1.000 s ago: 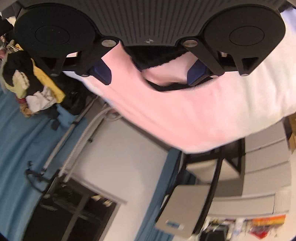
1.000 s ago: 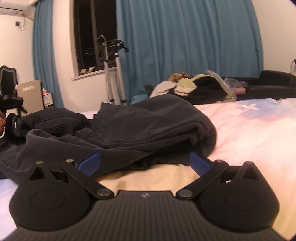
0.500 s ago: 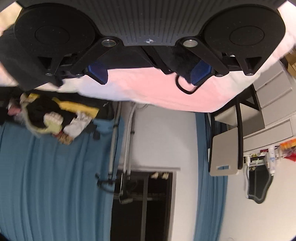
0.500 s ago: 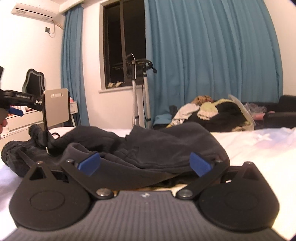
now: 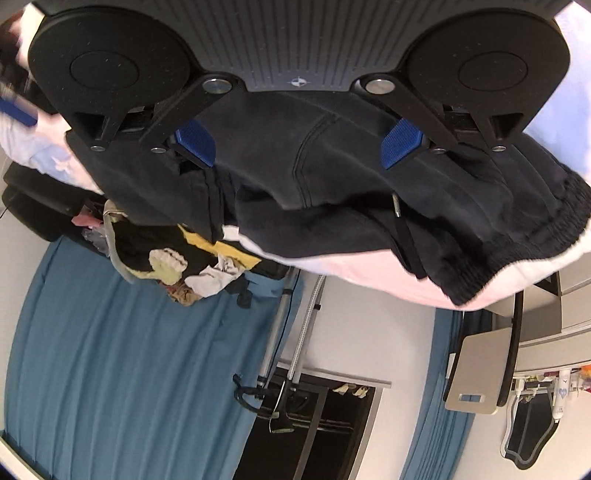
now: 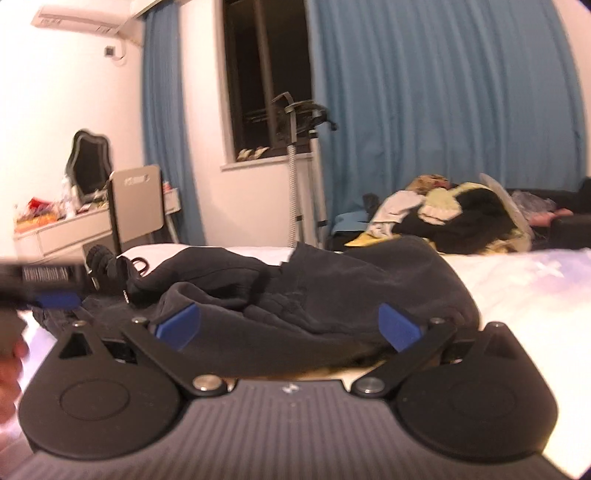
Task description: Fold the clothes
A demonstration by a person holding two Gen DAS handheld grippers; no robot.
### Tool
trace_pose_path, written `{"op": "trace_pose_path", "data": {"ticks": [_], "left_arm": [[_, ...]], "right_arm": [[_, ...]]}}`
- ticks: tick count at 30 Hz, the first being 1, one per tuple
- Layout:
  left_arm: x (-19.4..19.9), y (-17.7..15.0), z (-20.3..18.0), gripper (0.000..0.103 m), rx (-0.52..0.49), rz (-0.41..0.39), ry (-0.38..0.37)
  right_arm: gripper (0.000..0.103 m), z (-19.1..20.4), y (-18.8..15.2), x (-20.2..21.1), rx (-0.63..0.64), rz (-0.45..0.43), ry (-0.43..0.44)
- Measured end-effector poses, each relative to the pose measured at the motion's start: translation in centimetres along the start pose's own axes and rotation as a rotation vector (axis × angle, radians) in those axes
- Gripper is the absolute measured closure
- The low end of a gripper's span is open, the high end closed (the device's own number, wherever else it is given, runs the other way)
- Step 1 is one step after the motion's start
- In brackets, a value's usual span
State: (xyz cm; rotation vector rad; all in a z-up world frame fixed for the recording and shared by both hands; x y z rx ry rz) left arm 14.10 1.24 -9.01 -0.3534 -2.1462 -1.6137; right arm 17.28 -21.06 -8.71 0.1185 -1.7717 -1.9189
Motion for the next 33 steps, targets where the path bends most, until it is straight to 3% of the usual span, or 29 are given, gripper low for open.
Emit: {"op": "trace_pose_path", "data": {"ticks": [4,6,8,12,18,20,22,25,28,33], "left_arm": [[-2.2,-1.8,1.1,0.006,0.039,0.082,-0.006],[-2.6,-1.8,1.9,0.006,0.092,0.085,-0.048],[-3.2,-1.8,2.5,0.006,0.116,0.089,-0.052],[-4.8,-2.2,3.3,0.006,0.161,0.122,-0.052],[-6.1,-2.6,3.2,0.006,0.182,0.150,-0.071],[-6.4,-2.8,3.1,0.006,0.170,0.160,-0.072],[-6.5,-2.9,3.2,0.006,0.173,0.166,-0.075],[-6.7,-3.1,3.3,0.006,0.176,0.169,-0.075],[-6.7,-3.2,3.2,0.006,0.162,0.163,-0.070],[-6.6,-3.5,3.2,0.006,0.139,0.149,-0.068]], "right_arm": [[0.000,0.6,2.4,-6.0,-0.001,0.035,-0.010],[0.001,0.7,2.6,-9.8,-0.032,0.073,-0.002],[0.002,0.7,1.6,-12.8,-0.043,0.135,-0.009],[0.017,0.4,-2.6,-16.9,-0.010,0.299,-0.049],[0.021,1.1,-5.0,-16.3,0.083,0.280,-0.043],[0.032,0.5,-4.9,-16.3,0.060,0.285,-0.052],[0.062,-0.9,-4.6,-16.3,-0.019,0.291,-0.069],[0.079,-2.9,-3.8,-16.1,-0.190,0.288,-0.060],[0.084,-3.6,-2.7,-15.5,-0.209,0.255,-0.056],[0.086,-5.9,2.5,-13.9,-0.206,0.138,-0.081]]}}
Point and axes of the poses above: each gripper's, at about its wrist camera, not at the fingertips, and x roughly against the way its jaws point, z to its left, y to its top, the point moved 7 cm from there along -x, roughly the way its jaws point, and after that the axes turned 2 degrees about z, right-handed, at the moved point
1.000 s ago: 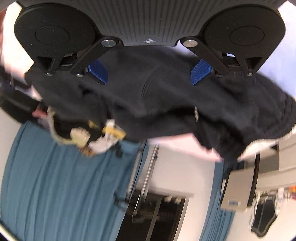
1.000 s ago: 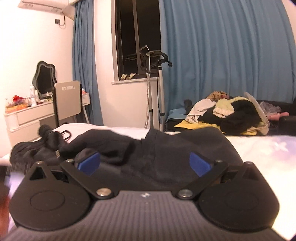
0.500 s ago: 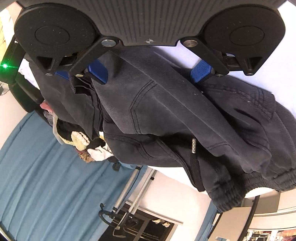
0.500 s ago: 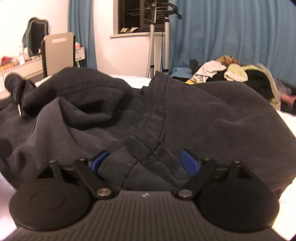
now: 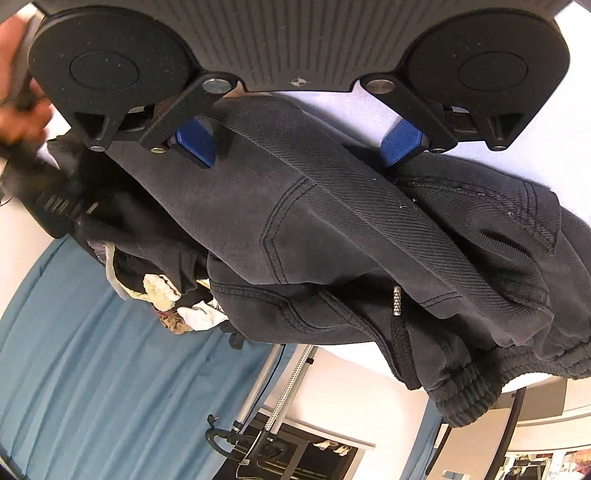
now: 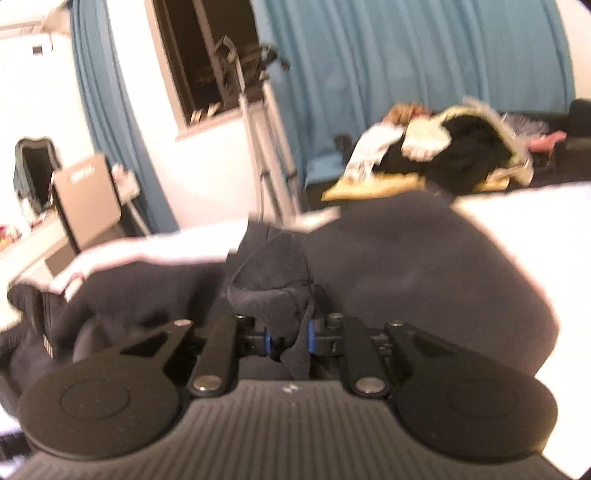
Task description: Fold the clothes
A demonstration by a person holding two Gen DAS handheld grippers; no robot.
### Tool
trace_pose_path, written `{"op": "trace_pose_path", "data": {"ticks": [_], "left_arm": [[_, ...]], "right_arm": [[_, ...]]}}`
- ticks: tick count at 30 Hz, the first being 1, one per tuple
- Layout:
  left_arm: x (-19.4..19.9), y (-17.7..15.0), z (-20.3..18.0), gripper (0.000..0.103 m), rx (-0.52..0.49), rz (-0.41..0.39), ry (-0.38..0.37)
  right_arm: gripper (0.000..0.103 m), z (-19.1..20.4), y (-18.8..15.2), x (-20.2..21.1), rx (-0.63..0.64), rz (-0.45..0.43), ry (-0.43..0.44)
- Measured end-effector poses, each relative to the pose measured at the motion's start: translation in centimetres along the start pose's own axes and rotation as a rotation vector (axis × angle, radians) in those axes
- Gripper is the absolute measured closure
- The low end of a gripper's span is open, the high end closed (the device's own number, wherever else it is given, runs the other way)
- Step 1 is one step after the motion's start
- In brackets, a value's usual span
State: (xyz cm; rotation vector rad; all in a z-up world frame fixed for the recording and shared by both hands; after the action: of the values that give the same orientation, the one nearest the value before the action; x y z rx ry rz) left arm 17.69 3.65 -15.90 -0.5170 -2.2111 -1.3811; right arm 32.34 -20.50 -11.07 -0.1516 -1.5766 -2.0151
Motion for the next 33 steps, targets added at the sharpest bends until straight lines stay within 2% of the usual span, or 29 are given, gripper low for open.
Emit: {"op": "trace_pose_path", "data": {"ticks": [3,6,9,12,16,20,22,23,25,29,32,33], "left_arm": [[0.1,-0.1,0.1,0.006,0.006,0.007,0.008],[0.5,0.2,0.1,0.006,0.023,-0.015,-0.007],[0.4,0.4,0.2,0.006,0.017,-0.020,0.010],[0.2,0.4,0.0,0.006,-0.004,-0.021,0.027],[-0.1,0.3,-0.4,0.006,-0.051,-0.028,0.052],[-0.5,0.3,-0.5,0.006,-0.067,-0.040,0.077],[-0.8,0.3,-0.5,0.005,-0.079,-0.026,0.087],[-1.0,0.3,-0.6,0.005,-0.091,-0.023,0.093],[-1.2,0.3,-0.7,0.005,-0.111,-0.017,0.105],[-1.3,0.5,-0.9,0.004,-0.119,-0.012,0.115],[-1.0,0.4,-0.8,0.004,-0.116,-0.007,0.109],[-0.9,0.3,-0.9,0.004,-0.122,-0.004,0.108]], "right_arm": [[0.086,-2.5,4.8,1.5,0.036,-0.061,-0.046],[0.086,-6.6,9.5,3.4,0.061,-0.135,-0.138],[0.086,-12.7,13.1,4.8,0.020,-0.203,-0.269],[0.086,-20.8,14.7,6.0,-0.074,-0.267,-0.423],[0.086,-31.6,12.6,6.5,-0.241,-0.286,-0.575],[0.086,-39.3,5.2,3.7,-0.334,-0.144,-0.655],[0.084,-40.7,1.3,2.0,-0.350,-0.087,-0.657],[0.084,-40.8,0.3,1.6,-0.338,-0.101,-0.647],[0.083,-40.9,-0.3,1.8,-0.344,-0.131,-0.626],[0.078,-40.9,0.2,2.3,-0.313,-0.094,-0.605],[0.059,-40.1,0.8,3.5,-0.324,-0.081,-0.580],[0.044,-39.6,1.2,4.1,-0.326,-0.086,-0.580]]}}
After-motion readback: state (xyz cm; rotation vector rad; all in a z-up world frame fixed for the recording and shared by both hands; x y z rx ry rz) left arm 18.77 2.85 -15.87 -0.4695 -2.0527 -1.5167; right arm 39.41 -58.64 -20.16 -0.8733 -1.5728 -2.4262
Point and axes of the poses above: each gripper's, at about its wrist camera, not at the fingertips, and x roughly against the way its jaws point, z to its left, y to its top, the point moved 7 cm from there along -x, roughly the way its jaws point, and after that the axes turned 2 degrees about z, right-handed, at the moved point
